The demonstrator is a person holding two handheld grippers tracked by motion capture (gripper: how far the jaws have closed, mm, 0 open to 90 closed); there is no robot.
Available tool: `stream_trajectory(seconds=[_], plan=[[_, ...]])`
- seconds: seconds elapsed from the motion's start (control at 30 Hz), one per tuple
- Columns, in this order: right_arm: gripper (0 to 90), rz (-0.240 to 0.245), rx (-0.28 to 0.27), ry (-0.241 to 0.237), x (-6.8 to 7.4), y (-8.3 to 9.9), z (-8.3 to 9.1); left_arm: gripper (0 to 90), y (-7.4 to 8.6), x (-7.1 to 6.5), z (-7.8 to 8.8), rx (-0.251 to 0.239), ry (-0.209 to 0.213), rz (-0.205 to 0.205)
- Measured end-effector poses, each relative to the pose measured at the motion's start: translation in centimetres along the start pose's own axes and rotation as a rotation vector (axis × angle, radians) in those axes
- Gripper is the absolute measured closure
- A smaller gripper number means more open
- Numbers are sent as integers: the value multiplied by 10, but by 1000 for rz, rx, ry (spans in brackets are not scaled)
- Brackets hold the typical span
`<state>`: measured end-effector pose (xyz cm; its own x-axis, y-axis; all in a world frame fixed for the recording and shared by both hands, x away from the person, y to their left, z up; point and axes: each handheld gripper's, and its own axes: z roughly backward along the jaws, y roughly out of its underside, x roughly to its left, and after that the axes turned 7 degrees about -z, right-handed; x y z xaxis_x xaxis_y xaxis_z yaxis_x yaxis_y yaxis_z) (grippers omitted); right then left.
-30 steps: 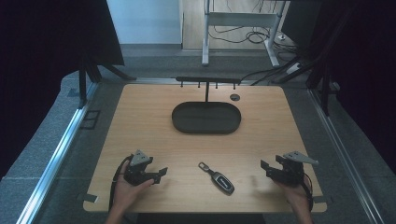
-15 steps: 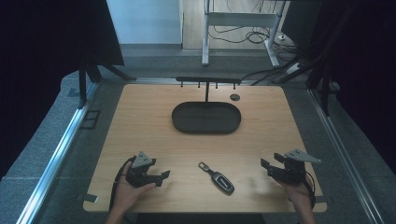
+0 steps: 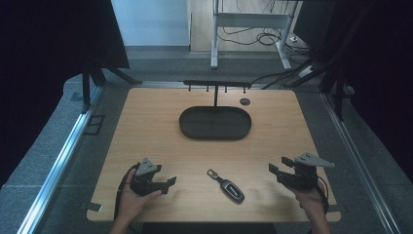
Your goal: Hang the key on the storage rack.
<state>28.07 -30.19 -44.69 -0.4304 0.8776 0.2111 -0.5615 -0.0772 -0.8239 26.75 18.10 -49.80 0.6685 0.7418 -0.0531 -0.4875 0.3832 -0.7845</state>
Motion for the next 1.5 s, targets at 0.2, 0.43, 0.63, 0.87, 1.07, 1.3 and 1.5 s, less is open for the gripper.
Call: stream_trajectory(seconds=[0.2,0.43,0.63,0.87,1.07,1.3,1.5], plan=[[391,28,13,-17,12,-1,0,238,5,8,-1,10,-7,16],[396,41,84,-39,19,-5,-6,245,6,9,1,3,-9,7],[398,107,118,-40,40,-18,-4,247,7,8,5,-15,-13,14],[402,143,180,-84,59,-19,-25,248,6,6,6,-15,-18,14],[410,182,234,-110,77,-20,-44,248,7,5,6,-9,-15,3],[423,215,274,-122,90,-21,-55,249,7,7,7,-14,-15,5],[431,220,296,-129,95,-21,-60,250,7,6,8,-12,-17,4]])
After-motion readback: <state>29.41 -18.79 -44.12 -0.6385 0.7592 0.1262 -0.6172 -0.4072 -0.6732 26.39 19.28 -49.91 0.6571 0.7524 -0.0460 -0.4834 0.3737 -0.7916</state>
